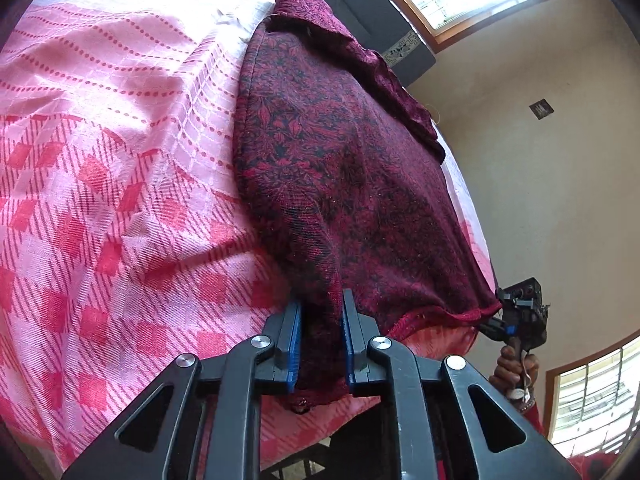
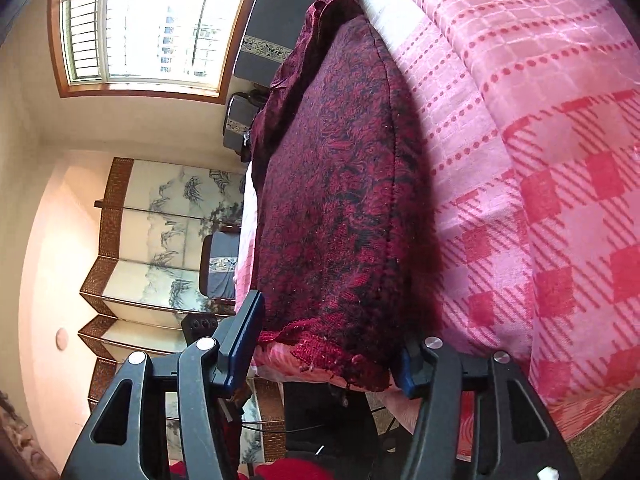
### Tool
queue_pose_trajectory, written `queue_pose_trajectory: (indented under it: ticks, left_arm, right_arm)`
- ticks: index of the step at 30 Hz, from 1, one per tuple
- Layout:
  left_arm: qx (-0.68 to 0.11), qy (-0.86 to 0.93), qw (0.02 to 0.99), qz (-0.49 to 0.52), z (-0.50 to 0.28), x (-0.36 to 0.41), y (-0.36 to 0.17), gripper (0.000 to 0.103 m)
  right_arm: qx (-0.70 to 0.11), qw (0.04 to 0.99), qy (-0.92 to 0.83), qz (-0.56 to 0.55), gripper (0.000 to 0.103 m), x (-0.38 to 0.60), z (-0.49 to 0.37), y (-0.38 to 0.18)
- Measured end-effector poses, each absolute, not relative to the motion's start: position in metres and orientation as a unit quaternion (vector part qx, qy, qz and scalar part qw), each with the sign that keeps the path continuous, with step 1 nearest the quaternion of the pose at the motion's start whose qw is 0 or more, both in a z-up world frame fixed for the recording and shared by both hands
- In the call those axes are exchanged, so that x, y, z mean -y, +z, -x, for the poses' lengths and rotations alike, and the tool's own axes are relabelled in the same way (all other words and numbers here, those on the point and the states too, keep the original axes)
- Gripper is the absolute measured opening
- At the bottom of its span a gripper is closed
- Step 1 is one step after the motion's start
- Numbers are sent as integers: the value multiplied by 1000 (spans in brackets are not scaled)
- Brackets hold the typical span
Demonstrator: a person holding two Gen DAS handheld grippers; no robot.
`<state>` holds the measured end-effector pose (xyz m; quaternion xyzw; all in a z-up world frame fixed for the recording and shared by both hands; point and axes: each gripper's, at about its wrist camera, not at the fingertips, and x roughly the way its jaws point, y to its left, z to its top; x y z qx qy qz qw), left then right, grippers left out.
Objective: Fold small clothes
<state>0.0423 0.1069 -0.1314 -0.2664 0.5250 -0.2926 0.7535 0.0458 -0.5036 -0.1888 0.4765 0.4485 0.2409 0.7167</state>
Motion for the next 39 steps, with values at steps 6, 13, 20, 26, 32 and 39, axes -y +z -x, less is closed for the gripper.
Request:
queue_pose_trajectory:
  ticks: [6,13,20,26,32,39]
  left_arm:
    - [-499,-282,774,268,-35,-119,-120,22]
    - [-519,-274,767,259,-45,-126,-114,69]
    - [-534,-305,739,276,-59,-108,-117,75]
    - [-539,-293,744,264,-57,-92,-124,32]
    - [-515,-269,774,252,-46,-85,-124,11]
    - [-447,-279,807,266,-22,-104,-91,10]
  right_arm:
    - [-461,727,217,-460,12,500,-39,-201]
    - [-439,735,234,-462,12,504,-35,-193]
    - [-439,729,242,-467,17,506,-36,-197]
    - [-431,735,232,-470,40,508,-40,-193]
    - [-461,745,208,-434,8,495,-46,-198]
    - [-400,771,227,-441,7,501,-17,-175]
